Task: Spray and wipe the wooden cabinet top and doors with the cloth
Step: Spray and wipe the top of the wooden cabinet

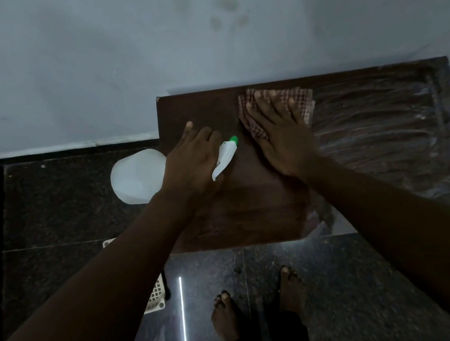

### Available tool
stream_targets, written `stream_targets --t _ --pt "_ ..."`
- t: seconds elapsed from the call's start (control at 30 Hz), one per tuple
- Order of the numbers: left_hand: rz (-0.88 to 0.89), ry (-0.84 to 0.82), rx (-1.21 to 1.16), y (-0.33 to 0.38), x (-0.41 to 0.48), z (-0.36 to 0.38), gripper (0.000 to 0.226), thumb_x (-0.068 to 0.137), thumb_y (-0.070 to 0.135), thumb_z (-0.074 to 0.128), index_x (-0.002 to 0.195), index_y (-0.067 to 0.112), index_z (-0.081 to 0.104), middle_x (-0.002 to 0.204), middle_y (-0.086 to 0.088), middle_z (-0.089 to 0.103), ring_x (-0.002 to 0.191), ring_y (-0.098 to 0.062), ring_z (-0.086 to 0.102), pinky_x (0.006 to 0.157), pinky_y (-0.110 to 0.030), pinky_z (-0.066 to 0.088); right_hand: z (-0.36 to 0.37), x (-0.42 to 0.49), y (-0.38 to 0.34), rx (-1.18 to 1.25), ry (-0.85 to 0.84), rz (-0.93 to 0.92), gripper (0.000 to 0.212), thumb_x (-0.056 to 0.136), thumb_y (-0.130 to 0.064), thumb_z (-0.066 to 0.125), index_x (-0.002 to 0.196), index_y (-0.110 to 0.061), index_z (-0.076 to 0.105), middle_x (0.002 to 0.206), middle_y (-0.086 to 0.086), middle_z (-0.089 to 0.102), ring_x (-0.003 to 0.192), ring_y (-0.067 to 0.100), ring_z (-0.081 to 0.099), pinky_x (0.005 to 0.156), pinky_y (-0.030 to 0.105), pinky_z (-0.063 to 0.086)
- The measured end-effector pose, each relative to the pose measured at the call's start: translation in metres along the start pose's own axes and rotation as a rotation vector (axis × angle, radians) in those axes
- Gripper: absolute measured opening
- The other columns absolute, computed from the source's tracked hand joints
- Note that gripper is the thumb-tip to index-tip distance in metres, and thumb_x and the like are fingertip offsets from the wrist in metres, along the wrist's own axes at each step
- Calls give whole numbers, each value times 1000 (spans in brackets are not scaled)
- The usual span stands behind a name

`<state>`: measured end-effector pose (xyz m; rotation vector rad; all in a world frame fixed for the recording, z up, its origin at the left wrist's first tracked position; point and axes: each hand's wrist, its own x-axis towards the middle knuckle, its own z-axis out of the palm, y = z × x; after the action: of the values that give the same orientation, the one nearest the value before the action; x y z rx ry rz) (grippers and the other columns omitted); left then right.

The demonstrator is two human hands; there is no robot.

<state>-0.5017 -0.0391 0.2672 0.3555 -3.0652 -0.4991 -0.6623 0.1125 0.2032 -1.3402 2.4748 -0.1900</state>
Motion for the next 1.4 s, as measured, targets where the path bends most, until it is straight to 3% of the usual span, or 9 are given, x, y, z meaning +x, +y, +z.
stream_targets --t 0.1,0.23,0.4,0.57,0.73,0.83,1.13,1.23,1.4 --pt "3 39 -8 -2 3 0 35 79 36 45 92 6 58 88 -11 57 83 -32 56 116 -43 26 12 -30 -7 -58 -10 -173 60 103 -44 20 160 -26 20 169 -1 12 156 25 7 125 53 10" --pt "7 29 2 -4 6 1 36 80 37 46 92 5 58 88 -11 57 83 -31 56 116 -44 27 19 -48 -7 -87 -33 -313 61 102 -40 28 159 -22 25 168 1 14 156 26 9 125 53 11" --pt "12 35 9 -4 7 2 24 76 20 68 91 5 58 87 -12 57 81 -32 56 115 -47 31 4 7 -4 -54 -38 -154 61 102 -47 15 160 -27 23 168 -2 16 156 24 12 125 49 7" --pt "15 -20 37 -4 12 3 36 66 16 80 93 5 59 89 -14 59 84 -33 58 115 -48 30 -5 32 0 -33 -6 -77 65 100 -47 10 160 -26 19 169 -1 10 157 25 5 126 51 2" --pt "-4 23 15 -2 15 1 29 75 25 61 94 4 60 89 -14 59 83 -34 58 116 -47 27 12 -36 -3 -70 -29 -198 60 104 -43 18 161 -25 18 169 -1 8 157 26 3 126 53 7" --pt "9 27 13 0 18 -1 30 74 21 70 95 4 59 89 -14 59 83 -34 58 116 -48 28 18 -72 7 -108 -56 -255 62 102 -42 26 161 -22 21 169 1 11 157 27 4 125 55 13" --pt "58 18 24 15 33 2 26 71 11 69 93 5 57 88 -12 56 81 -32 56 117 -49 28 -11 -11 51 -17 -9 -26 62 101 -46 15 160 -26 23 168 -2 14 156 23 9 125 50 6" --pt "65 9 34 22 38 4 27 71 12 68 95 5 57 89 -12 56 83 -32 57 118 -48 27 -9 -14 50 -18 -1 -26 63 102 -46 13 160 -26 21 169 -2 12 157 24 7 125 48 2" --pt "69 -13 8 32 46 5 38 70 20 74 101 4 58 95 -13 59 90 -33 58 118 -45 23 20 -87 33 -69 -27 -139 60 104 -43 22 160 -24 19 169 0 10 157 26 2 125 53 9"
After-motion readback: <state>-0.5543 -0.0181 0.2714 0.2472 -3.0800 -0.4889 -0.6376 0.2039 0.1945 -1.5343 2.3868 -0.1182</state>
